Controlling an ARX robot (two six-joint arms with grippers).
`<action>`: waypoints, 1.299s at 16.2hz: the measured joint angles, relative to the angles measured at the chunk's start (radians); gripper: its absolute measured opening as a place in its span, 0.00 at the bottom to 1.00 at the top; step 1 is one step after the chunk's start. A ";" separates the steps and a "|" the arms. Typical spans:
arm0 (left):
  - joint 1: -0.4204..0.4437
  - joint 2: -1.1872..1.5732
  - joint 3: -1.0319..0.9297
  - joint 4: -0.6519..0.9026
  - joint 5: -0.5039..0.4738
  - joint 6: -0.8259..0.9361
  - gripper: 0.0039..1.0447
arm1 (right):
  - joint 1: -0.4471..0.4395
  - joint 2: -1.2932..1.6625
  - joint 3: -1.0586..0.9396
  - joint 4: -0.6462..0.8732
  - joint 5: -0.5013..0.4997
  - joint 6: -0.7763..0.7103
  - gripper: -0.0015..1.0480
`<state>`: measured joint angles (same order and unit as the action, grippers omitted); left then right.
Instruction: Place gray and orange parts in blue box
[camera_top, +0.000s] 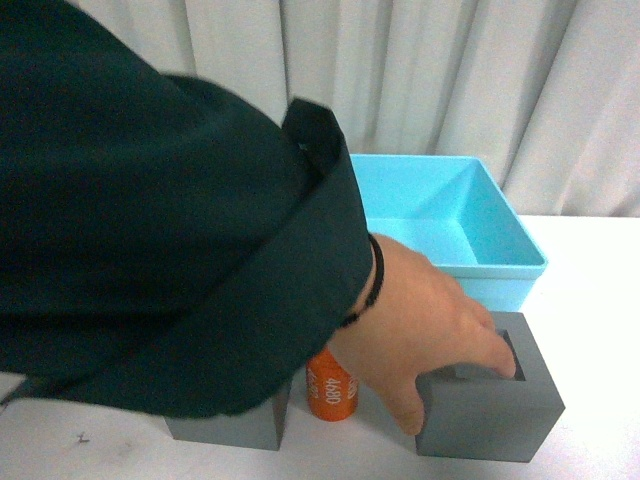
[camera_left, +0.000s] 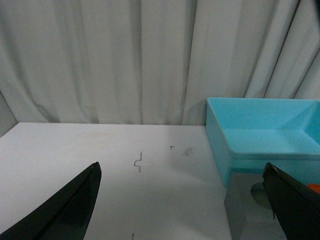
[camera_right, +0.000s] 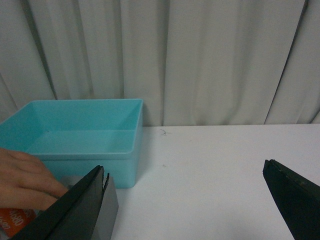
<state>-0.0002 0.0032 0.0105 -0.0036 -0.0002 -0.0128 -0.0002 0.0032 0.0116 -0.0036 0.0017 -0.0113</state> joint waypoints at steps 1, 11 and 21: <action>0.000 0.000 0.000 0.000 0.000 0.000 0.94 | 0.000 0.000 0.000 0.000 0.000 0.000 0.94; 0.000 0.000 0.000 0.000 0.000 0.000 0.94 | 0.000 0.000 0.000 0.000 0.000 0.000 0.94; 0.000 0.000 0.000 0.000 0.000 0.000 0.94 | 0.000 0.000 0.000 0.000 0.000 0.000 0.94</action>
<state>-0.0002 0.0032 0.0105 -0.0040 -0.0002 -0.0128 -0.0002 0.0032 0.0116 -0.0036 0.0017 -0.0113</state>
